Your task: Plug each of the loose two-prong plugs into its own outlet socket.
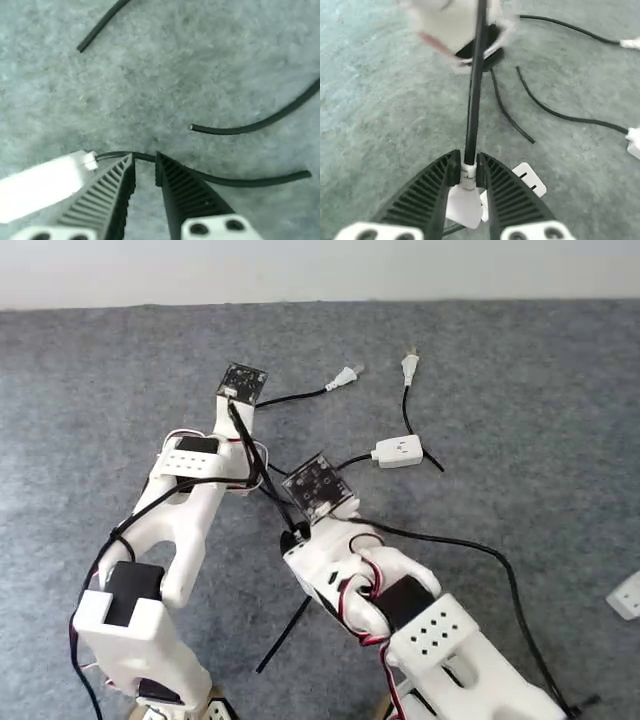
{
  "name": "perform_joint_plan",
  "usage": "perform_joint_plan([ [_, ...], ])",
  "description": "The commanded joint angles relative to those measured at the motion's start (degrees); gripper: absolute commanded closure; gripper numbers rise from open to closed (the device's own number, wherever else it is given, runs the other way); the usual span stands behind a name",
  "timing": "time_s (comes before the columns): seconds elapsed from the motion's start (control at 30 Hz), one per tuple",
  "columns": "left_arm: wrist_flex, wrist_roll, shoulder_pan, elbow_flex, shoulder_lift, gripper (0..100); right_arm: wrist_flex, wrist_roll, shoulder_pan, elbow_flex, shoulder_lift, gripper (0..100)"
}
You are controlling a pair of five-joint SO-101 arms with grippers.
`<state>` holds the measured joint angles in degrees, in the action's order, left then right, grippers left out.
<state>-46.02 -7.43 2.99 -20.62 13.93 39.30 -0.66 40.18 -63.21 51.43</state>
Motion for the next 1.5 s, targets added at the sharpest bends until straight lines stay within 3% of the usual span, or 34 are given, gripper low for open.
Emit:
perform_joint_plan([
  [0.0,-0.35,-8.09,0.44,1.63,-2.90,93,0.57,-2.02,0.48,0.79,2.07,99.1],
  [0.43,3.69,-21.19,7.91,-18.86,-21.54,91,0.31,-5.54,-0.57,3.52,-5.85,99.1],
  [0.73,7.38,-18.81,7.74,-22.99,-25.67,91,0.22,-5.80,-0.48,3.87,-7.08,99.0],
  [0.83,11.16,-13.10,7.38,-23.34,-25.67,91,0.22,-5.10,-0.84,3.96,-6.99,99.0],
  [1.1,21.36,20.75,-0.09,-28.00,-25.67,91,-2.24,7.91,-11.56,4.04,-6.99,99.0],
  [1.3,15.65,24.35,1.05,-32.04,-28.48,91,-5.23,12.22,-14.55,3.69,-7.43,99.0],
  [1.47,11.25,33.14,3.16,-37.14,-34.99,91,-9.45,16.35,-15.78,2.37,-7.16,99.0],
])
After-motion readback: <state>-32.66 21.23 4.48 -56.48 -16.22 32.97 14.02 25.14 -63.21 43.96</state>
